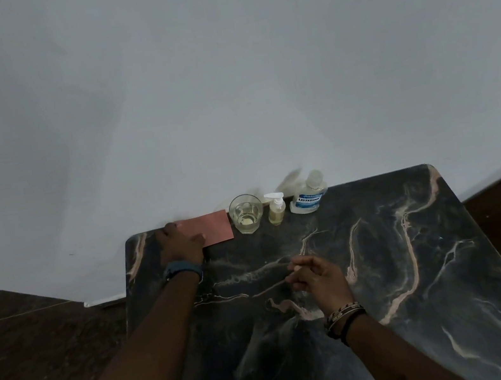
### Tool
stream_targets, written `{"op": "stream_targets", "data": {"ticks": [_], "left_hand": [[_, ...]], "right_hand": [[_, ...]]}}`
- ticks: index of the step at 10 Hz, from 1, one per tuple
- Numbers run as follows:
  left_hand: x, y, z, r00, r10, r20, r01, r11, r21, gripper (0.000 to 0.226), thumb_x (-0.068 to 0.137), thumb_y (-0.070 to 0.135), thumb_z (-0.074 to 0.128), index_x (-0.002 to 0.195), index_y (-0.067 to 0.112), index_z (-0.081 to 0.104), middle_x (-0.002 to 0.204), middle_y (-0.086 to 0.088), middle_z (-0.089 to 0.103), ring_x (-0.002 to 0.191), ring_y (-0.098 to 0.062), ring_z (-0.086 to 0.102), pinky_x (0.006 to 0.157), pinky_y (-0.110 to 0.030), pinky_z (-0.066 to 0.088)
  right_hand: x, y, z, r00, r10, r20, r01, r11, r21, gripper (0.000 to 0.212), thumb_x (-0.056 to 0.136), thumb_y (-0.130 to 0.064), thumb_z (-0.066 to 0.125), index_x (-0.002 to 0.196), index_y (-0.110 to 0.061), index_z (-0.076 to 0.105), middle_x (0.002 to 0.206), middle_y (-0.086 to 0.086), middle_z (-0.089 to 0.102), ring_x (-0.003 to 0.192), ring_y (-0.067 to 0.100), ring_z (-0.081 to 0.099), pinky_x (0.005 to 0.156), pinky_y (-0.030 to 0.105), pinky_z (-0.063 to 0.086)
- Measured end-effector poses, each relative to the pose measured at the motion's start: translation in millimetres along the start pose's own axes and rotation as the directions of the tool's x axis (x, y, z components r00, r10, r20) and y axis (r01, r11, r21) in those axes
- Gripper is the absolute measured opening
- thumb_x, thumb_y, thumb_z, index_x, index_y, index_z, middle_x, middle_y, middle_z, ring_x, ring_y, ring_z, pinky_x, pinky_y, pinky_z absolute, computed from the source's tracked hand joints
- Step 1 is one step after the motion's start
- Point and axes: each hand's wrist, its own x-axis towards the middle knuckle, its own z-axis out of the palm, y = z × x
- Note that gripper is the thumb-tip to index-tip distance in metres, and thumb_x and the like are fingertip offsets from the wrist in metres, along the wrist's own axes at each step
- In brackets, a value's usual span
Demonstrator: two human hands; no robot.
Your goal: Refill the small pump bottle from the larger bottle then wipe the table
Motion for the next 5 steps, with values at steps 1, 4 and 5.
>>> {"op": "stream_targets", "data": {"ticks": [1, 4, 5], "left_hand": [[-9, 0, -4, 0.999, -0.007, -0.034, 0.006, 0.999, -0.034, 0.069, 0.095, 0.035, 0.075, 0.145, 0.004, 0.039, 0.151, -0.021, 0.034, 0.12, -0.054, 0.056, 0.094, -0.056, 0.053], [-67, 2, -25, 0.986, 0.089, -0.139, -0.117, 0.971, -0.207, 0.056, 0.096, 0.042, 0.073, 0.136, 0.009, 0.05, 0.144, -0.014, 0.043, 0.116, -0.039, 0.06, 0.086, -0.043, 0.052], [-91, 4, -28, 0.976, 0.111, -0.187, -0.158, 0.952, -0.262, 0.051, 0.096, 0.042, 0.073, 0.133, 0.014, 0.054, 0.141, -0.012, 0.049, 0.115, -0.035, 0.063, 0.087, -0.044, 0.056]], "right_hand": [[-5, 0, -3, 1.0, -0.019, -0.01, 0.019, 1.0, -0.002, 0.017, 0.103, 0.003, 0.06, 0.111, -0.006, 0.073, 0.105, 0.013, 0.079, 0.089, 0.026, 0.077, 0.078, 0.034, 0.063], [-40, -19, -16, 0.993, -0.121, 0.014, 0.121, 0.993, 0.012, 0.017, 0.103, 0.0, 0.062, 0.105, -0.01, 0.076, 0.1, 0.009, 0.081, 0.094, 0.031, 0.079, 0.085, 0.042, 0.066], [-56, -30, -21, 0.987, -0.161, 0.028, 0.162, 0.987, -0.022, 0.017, 0.103, -0.002, 0.063, 0.107, -0.014, 0.075, 0.102, 0.008, 0.081, 0.094, 0.026, 0.08, 0.082, 0.036, 0.066]]}}
